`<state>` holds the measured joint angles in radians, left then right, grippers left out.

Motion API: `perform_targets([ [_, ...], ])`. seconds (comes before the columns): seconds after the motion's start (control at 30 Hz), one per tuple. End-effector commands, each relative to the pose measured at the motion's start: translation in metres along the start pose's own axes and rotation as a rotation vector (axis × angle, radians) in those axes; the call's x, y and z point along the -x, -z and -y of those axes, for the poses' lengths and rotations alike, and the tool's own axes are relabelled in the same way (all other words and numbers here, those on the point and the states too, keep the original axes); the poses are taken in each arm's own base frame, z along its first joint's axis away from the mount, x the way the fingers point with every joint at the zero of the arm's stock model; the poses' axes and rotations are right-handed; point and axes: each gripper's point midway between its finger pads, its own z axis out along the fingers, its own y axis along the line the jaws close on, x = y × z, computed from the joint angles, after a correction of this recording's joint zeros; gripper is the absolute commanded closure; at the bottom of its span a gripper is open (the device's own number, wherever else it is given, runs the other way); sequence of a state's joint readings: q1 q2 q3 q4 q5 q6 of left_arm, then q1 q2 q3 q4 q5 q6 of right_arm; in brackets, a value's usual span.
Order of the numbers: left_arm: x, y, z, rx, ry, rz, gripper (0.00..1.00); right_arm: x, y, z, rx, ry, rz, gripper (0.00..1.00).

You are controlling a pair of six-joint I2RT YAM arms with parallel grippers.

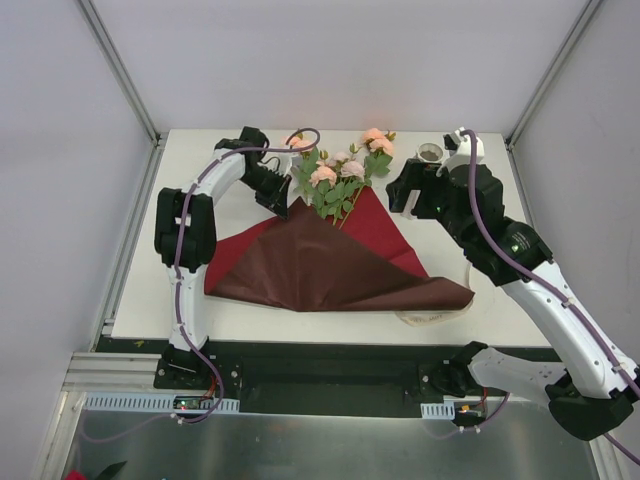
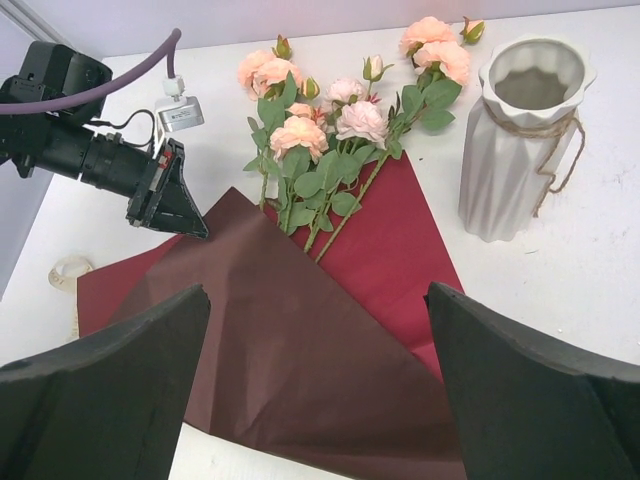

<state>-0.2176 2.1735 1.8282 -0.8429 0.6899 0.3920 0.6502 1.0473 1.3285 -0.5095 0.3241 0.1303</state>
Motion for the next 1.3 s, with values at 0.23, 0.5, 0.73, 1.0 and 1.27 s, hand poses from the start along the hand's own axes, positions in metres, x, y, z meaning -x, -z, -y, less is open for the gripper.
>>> perform_targets([
  [0.23,-0.002,0.081,0.130,-0.030,-0.286,0.105,1.00,0.014,-0.007,-0.001,-0.016,0.034,0.015,0.09],
  [0.5,-0.077,0.110,0.237,-0.166,-0.527,0.019,1.00,0.001,-0.027,-0.001,-0.015,0.101,-0.041,0.12],
  [0.73,-0.153,0.124,0.297,-0.448,-0.612,-0.074,1.00,-0.034,-0.048,-0.010,0.044,0.108,-0.146,0.13],
  [1.0,-0.213,0.142,0.315,-0.601,-0.771,-0.077,0.98,-0.117,-0.047,-0.008,0.084,0.114,-0.339,0.18],
  [1.27,-0.256,0.140,0.304,-0.610,-0.866,-0.147,0.21,-0.191,-0.026,-0.023,0.122,0.175,-0.468,0.22],
])
